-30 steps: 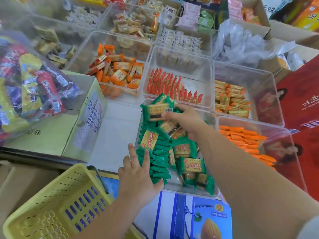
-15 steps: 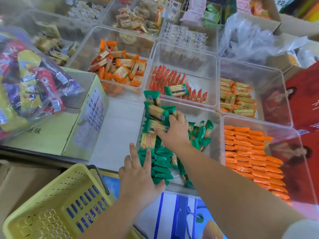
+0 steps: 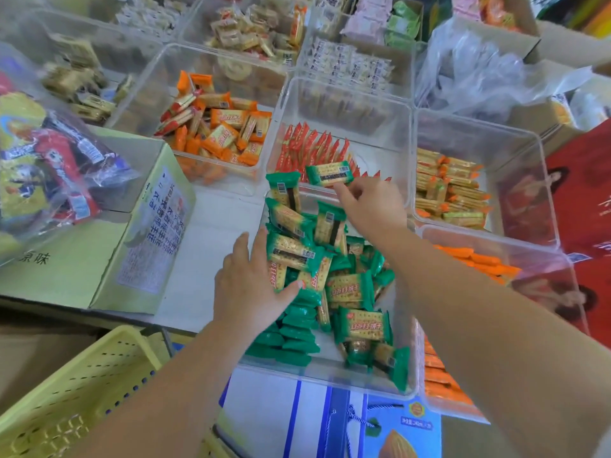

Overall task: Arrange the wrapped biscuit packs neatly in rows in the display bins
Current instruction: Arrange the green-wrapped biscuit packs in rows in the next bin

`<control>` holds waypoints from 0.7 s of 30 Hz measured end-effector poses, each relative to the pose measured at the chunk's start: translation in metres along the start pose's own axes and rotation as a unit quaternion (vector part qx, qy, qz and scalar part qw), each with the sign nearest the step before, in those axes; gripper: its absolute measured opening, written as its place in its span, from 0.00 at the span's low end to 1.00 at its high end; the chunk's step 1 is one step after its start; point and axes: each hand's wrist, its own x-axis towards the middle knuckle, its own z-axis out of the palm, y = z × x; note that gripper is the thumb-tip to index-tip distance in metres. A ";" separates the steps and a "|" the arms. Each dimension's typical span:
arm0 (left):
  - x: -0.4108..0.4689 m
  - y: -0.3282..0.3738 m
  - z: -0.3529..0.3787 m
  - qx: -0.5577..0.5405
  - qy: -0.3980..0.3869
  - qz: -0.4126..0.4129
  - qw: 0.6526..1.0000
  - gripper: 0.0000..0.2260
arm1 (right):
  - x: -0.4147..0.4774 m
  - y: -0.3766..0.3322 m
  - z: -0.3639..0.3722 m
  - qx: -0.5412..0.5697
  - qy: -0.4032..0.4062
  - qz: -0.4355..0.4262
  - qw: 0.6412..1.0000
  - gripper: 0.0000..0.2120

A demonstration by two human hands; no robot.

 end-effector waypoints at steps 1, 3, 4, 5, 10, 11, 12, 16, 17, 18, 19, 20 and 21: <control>0.005 -0.001 0.003 0.004 -0.012 0.006 1.000 0.51 | 0.012 0.004 -0.001 -0.038 -0.011 -0.012 0.999 0.20; 0.009 -0.002 0.009 0.022 -0.019 0.015 0.999 0.52 | 0.032 0.009 0.001 -0.086 -0.021 -0.052 0.995 0.19; 0.008 -0.003 0.011 0.035 -0.013 0.020 0.999 0.52 | 0.042 0.012 0.005 -0.089 -0.025 -0.075 0.993 0.17; 0.008 -0.004 0.013 0.042 -0.007 0.023 0.999 0.52 | 0.053 0.014 0.009 -0.083 -0.029 -0.090 0.992 0.13; 0.008 -0.005 0.015 0.035 -0.013 0.015 0.999 0.54 | 0.101 0.018 0.029 -0.109 -0.167 -0.043 0.979 0.27; 0.008 -0.005 0.015 0.036 -0.014 0.015 0.999 0.54 | 0.106 0.018 0.033 -0.125 -0.196 -0.045 0.972 0.31; 0.009 -0.004 0.015 0.038 -0.014 0.015 0.999 0.55 | 0.111 0.018 0.037 -0.139 -0.217 -0.047 0.965 0.33; 0.009 -0.004 0.014 0.044 -0.013 0.014 0.999 0.55 | 0.119 0.016 0.043 -0.226 -0.209 -0.060 0.950 0.28; 0.009 -0.003 0.014 0.046 -0.012 0.015 0.999 0.56 | 0.120 0.015 0.043 -0.256 -0.203 -0.071 0.942 0.25; 0.009 -0.003 0.014 0.048 -0.009 0.016 0.999 0.56 | 0.121 0.013 0.042 -0.275 -0.199 -0.078 0.938 0.22; 0.008 -0.003 0.015 0.049 -0.006 0.017 0.999 0.56 | 0.120 0.012 0.040 -0.278 -0.191 -0.078 0.938 0.21; 0.008 -0.002 0.015 0.049 -0.004 0.018 0.999 0.56 | 0.118 0.011 0.037 -0.265 -0.179 -0.075 0.944 0.21; 0.008 -0.003 0.015 0.047 -0.003 0.018 0.999 0.56 | 0.114 0.010 0.032 -0.238 -0.160 -0.068 0.956 0.21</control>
